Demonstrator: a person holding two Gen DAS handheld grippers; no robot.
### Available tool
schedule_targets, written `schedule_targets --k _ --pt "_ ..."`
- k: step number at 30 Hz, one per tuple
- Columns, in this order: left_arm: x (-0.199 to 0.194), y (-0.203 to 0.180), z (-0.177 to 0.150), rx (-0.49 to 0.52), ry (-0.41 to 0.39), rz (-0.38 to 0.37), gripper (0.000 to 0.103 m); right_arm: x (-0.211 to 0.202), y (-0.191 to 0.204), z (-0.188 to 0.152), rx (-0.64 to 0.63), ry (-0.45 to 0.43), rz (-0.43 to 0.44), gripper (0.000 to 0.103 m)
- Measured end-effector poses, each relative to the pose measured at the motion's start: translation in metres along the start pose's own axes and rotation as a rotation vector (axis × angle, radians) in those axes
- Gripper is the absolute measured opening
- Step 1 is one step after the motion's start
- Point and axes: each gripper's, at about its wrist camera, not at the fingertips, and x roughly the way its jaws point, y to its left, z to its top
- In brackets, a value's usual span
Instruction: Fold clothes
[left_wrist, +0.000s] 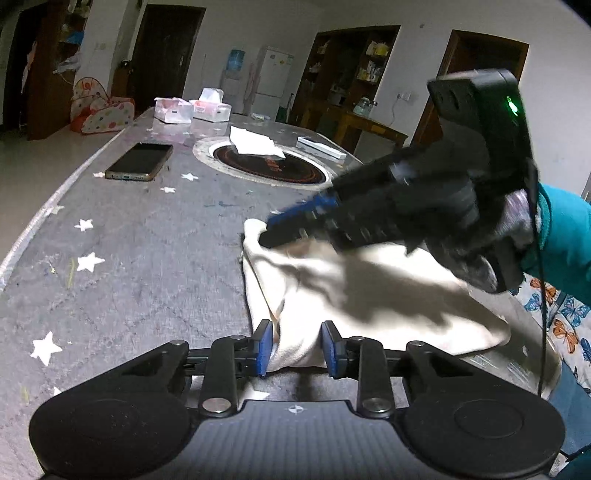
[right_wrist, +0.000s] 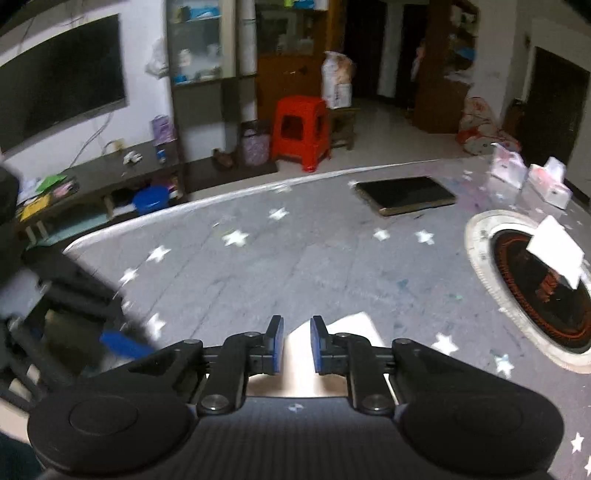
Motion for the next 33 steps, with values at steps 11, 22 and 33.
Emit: schedule_targets --k 11,22,33 --pt "0.0 0.006 -0.002 -0.037 0.024 -0.006 0.024 0.018 0.003 -0.016 0.092 0.001 -0.02 0.014" --pt "-0.005 0.009 -0.006 -0.08 0.047 -0.015 0.024 -0.033 0.027 -0.041 0.095 -0.038 -0.017 0.015" --pt "-0.03 0.002 -0.008 -0.067 0.032 0.023 0.025 -0.05 0.045 -0.063 0.103 -0.08 -0.048 0.018"
